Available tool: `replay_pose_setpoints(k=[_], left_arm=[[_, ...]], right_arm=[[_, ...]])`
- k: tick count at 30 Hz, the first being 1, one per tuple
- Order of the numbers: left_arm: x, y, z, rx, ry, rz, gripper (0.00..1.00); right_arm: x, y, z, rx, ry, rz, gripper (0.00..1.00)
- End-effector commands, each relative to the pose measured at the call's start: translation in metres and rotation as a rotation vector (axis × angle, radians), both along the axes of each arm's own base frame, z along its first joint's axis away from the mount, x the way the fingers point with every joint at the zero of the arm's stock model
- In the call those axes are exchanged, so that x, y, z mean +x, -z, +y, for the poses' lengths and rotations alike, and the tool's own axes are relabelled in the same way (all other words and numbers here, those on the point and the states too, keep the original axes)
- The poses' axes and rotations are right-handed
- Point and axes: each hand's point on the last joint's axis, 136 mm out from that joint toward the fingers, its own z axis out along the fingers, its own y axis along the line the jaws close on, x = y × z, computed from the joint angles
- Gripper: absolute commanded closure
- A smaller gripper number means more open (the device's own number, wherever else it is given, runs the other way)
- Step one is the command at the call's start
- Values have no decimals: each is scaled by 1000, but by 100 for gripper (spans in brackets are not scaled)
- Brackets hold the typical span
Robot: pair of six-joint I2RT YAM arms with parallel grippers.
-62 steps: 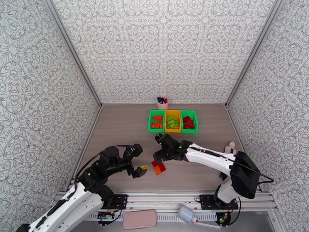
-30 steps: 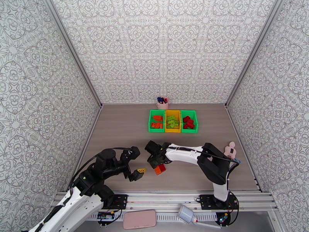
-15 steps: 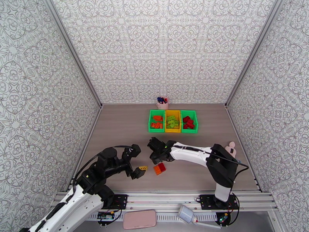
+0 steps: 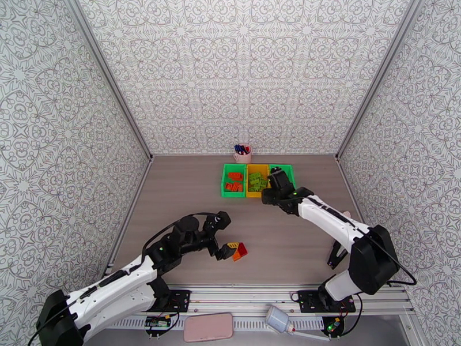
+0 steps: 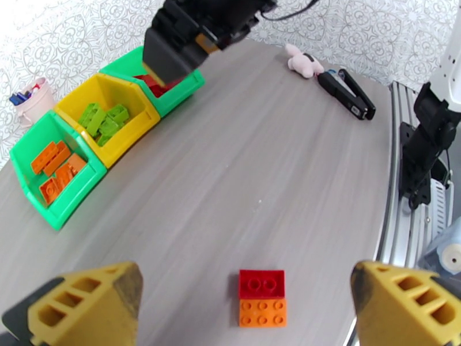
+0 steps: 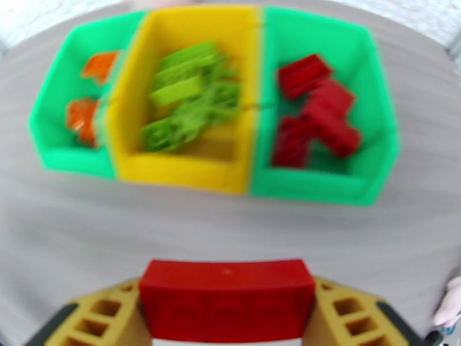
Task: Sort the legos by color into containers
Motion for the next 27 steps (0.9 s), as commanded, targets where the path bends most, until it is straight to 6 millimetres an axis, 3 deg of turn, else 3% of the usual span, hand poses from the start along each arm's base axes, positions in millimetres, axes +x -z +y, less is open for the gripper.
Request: replay_pose_setpoints(k=[1,8,16,21,24,27], left_arm=[[8,-17,-11,-52,-5,-54,0],[9,-8,-18,-23,14,-34,0],[8,-2,-17,-3,4,-17,0],[15,5,-13,51,-52,4,0],[23,15,-7,132,-127,39,0],[19,25,-10,211,-115,73,0]], right_arm=[[35,-5,-22,-27,45,-53,46],[98,8,-50,-20,107,-38,46],[143,24,-52,-21,115,-12,41],[142,10,-48,-1,94,-30,21],[128,-3,-50,16,85,-56,13],[109,-12,-53,32,84,-72,9]])
